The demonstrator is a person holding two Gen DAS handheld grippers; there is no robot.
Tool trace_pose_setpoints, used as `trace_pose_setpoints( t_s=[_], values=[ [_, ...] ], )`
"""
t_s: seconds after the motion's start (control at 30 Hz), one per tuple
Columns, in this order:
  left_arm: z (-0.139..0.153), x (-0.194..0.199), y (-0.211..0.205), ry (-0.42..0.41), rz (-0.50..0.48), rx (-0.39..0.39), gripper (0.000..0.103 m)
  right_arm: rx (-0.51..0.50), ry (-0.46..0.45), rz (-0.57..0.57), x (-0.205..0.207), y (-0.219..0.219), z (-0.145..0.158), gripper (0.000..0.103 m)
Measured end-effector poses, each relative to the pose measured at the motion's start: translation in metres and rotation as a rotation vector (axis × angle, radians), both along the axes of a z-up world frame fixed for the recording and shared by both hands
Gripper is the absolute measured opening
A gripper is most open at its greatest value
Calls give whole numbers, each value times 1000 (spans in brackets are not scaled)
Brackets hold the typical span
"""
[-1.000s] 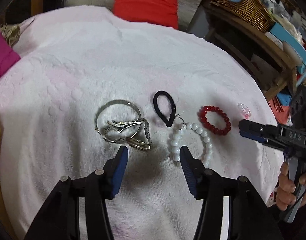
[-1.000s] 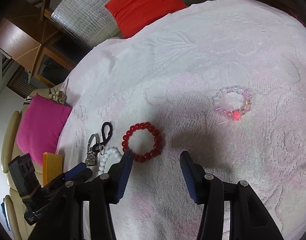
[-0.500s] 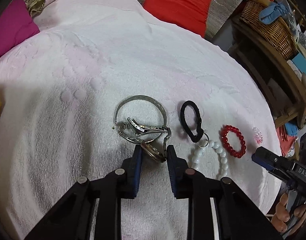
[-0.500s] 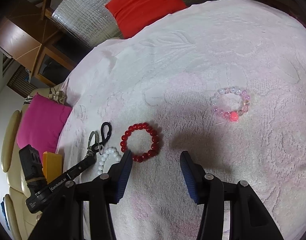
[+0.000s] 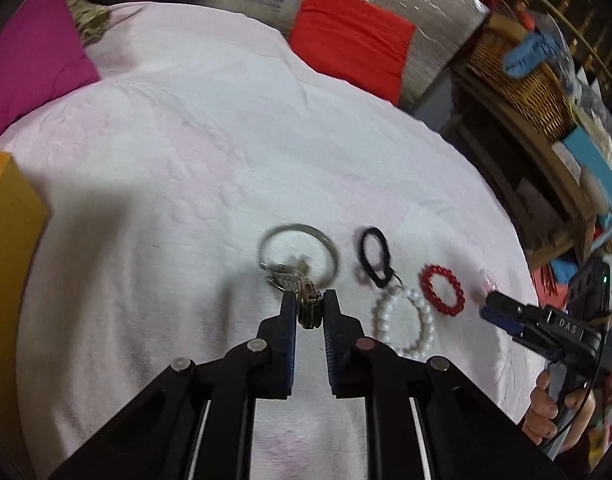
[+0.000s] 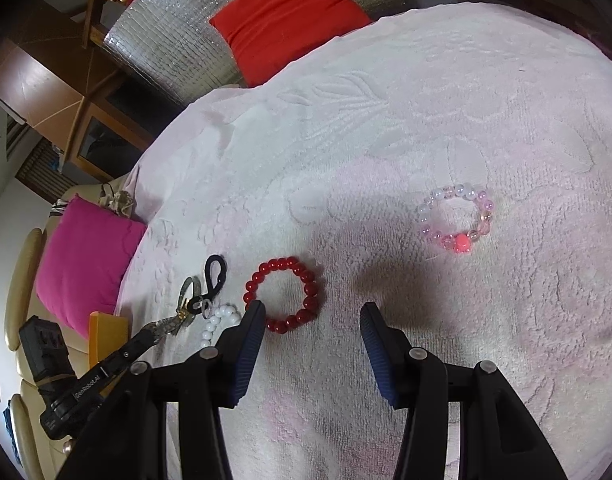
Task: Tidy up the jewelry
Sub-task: 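Carry the silver keyring with the left gripper while the right gripper grasps the red bead bracelet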
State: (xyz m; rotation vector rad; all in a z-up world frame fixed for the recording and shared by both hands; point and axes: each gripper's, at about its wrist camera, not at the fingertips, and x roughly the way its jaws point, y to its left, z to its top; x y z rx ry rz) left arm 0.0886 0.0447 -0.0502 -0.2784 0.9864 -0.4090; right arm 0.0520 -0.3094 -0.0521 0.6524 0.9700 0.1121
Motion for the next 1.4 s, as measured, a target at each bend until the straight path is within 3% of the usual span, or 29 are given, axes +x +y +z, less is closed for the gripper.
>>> trace_pose_setpoints(
  t_s=[0.4, 0.53, 0.63, 0.8, 0.87, 1.17, 1.4],
  values=[
    [27, -11, 17, -92, -7, -49, 12, 30, 8, 15, 10, 10, -4, 53],
    [29, -14, 22, -105, -12, -40, 12, -48, 22, 11, 20, 25, -5, 53],
    [29, -14, 27, -105, -7, -39, 12, -170, 27, 1, 28, 39, -6, 52],
    [29, -14, 32, -105, 1, -43, 12, -455, 21, 27, 33, 67, -7, 22],
    [30, -15, 34, -110, 5, -49, 12, -511, 13, 40, 31, 71, -7, 11],
    [35, -23, 35, -146, 27, -51, 12, -497, -111, 5, 6, 60, 19, 11],
    [33, -29, 25, -168, 41, 10, 12, -442, -210, -37, -17, 49, 44, 11]
  ],
)
